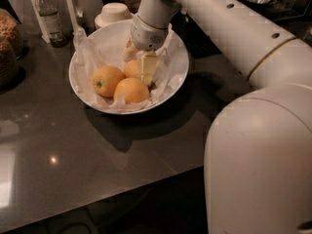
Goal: Pick orange from white bowl
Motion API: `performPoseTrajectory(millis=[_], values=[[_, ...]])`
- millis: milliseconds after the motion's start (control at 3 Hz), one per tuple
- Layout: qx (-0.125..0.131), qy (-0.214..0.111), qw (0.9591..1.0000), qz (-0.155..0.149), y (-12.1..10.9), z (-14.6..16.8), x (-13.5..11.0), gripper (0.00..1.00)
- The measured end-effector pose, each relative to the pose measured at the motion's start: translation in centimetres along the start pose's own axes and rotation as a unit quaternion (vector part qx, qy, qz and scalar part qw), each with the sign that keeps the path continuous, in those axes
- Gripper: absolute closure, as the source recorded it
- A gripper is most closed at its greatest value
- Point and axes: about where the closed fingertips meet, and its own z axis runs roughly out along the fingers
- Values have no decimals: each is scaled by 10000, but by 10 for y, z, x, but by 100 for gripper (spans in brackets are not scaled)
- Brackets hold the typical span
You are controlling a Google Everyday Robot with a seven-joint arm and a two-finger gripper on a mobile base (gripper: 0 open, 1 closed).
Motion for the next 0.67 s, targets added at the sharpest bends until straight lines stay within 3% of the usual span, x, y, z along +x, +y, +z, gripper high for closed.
performPoseTrajectory(millis=[333,667], values=[[-30,-33,10000,66,2,2,1,48],[-69,-87,9998,156,4,3,2,72]])
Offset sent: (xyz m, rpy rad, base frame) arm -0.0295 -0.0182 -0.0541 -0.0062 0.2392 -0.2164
